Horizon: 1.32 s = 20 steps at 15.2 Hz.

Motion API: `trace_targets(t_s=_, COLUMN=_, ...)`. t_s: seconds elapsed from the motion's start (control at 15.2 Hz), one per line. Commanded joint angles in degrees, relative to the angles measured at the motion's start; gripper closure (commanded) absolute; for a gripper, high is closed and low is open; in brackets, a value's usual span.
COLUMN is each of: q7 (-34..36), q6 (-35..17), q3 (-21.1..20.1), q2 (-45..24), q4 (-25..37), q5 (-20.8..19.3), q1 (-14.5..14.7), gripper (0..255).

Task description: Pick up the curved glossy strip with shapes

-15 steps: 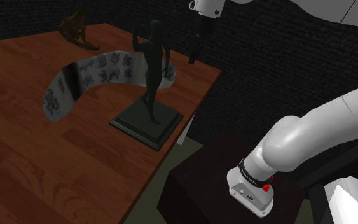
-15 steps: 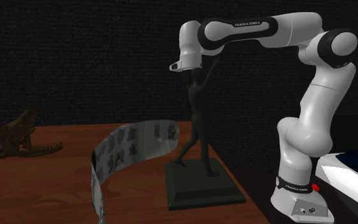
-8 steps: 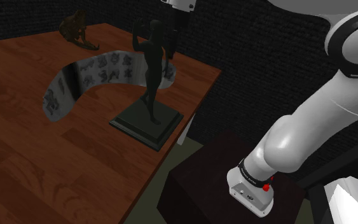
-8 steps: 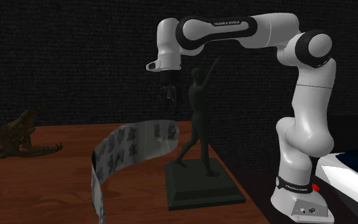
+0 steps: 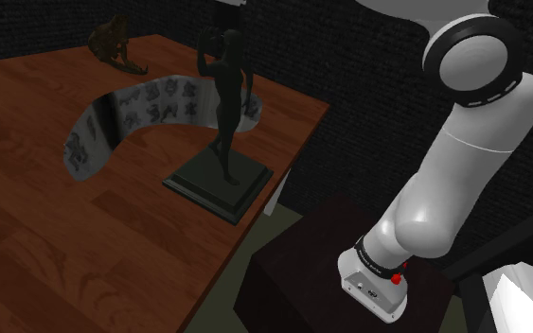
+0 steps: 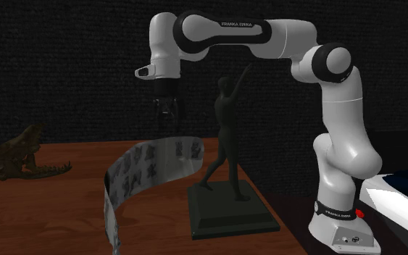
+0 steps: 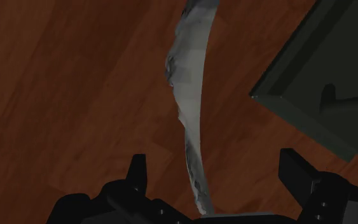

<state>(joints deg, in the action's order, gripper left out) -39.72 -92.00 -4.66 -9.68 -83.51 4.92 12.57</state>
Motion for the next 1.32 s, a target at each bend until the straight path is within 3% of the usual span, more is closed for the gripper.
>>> trace_targets(t_s=0.0, q7=-1.9, q6=0.3, q3=-1.0, q2=-4.4, q4=5.0, q5=-0.6, q1=1.1, gripper=0)
trace_targets(t_s=0.26, q7=-4.7, q6=2.9, q3=-2.7, q2=-11.4, q4=15.0, q5=-2.0, q1=3.2, gripper=0)
trace_targets(t_s=0.86, q7=-5.2, q6=-3.8, q3=-2.6, q2=-9.8, q4=6.8, q5=-1.7, q1=3.0, gripper=0)
trace_targets(t_s=0.92, q7=-5.3, q6=-3.7, q3=-2.6, q2=-9.8, q4=6.8, q5=-1.7, q1=3.0, gripper=255)
trace_targets(t_s=1.25, q7=-5.3, q6=-3.7, q3=-2.6, q2=-9.8, q4=6.9, q5=-1.7, q1=3.0, gripper=255)
